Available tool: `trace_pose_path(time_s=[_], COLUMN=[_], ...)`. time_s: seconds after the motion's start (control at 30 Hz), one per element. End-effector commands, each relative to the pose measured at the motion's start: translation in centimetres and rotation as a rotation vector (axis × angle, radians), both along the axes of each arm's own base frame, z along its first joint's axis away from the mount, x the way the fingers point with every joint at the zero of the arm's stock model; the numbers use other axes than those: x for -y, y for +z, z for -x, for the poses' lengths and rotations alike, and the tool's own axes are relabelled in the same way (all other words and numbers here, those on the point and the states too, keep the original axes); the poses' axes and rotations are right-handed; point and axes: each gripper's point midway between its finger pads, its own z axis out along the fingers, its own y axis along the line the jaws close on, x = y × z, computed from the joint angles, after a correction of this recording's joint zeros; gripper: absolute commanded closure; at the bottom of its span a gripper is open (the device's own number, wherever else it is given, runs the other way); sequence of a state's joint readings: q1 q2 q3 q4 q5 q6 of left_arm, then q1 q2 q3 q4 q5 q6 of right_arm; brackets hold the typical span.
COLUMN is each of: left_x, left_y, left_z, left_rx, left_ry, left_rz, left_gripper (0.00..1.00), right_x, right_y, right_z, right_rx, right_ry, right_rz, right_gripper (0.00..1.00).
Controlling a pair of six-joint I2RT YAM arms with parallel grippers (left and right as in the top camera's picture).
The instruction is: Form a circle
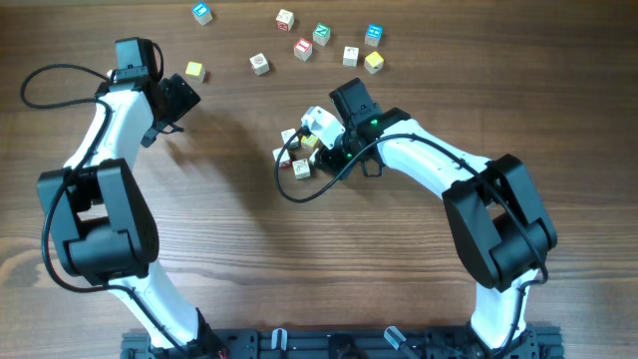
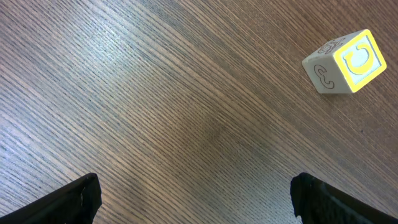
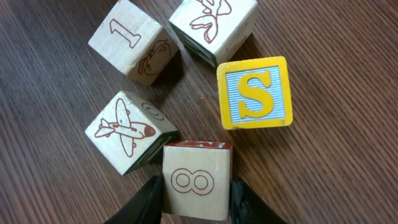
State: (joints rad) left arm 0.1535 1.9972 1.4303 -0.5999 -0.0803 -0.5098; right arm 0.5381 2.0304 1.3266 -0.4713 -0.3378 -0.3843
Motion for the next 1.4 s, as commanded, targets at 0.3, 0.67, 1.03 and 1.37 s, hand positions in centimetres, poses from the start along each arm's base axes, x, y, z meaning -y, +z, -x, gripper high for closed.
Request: trace_pose_path(time_s=[0.3,0.67,1.03,1.37], left_x=[-0.1,-0.1,-0.1,-0.1], left_y=[1.1,1.1,1.1,1.1], left_z=[-0.4,-0.4,-0.4,-0.4], left_rx=[0.027,0.027,0.027,0.027], left_ry=[-0.006,-0.006,-0.006,-0.006], left_rz=[-0.006,-0.006,-0.006,-0.006], left_gripper=[0.0,0.0,0.0,0.0], right_x=[-0.6,0.5,4.1,4.1], right_y=[0.3,7.2,1.6,-0.6], right_z=[0.3,-3.9,1.0,1.1], right_rx=[0.012,0.143,-0.318,-0.3], right_ry=[0.043,-0.272,-0.776,-0.802], right_rz=[-0.019,-0.094,0.009,-0.038], right_gripper=[0.52,0.64,0.96,0.96])
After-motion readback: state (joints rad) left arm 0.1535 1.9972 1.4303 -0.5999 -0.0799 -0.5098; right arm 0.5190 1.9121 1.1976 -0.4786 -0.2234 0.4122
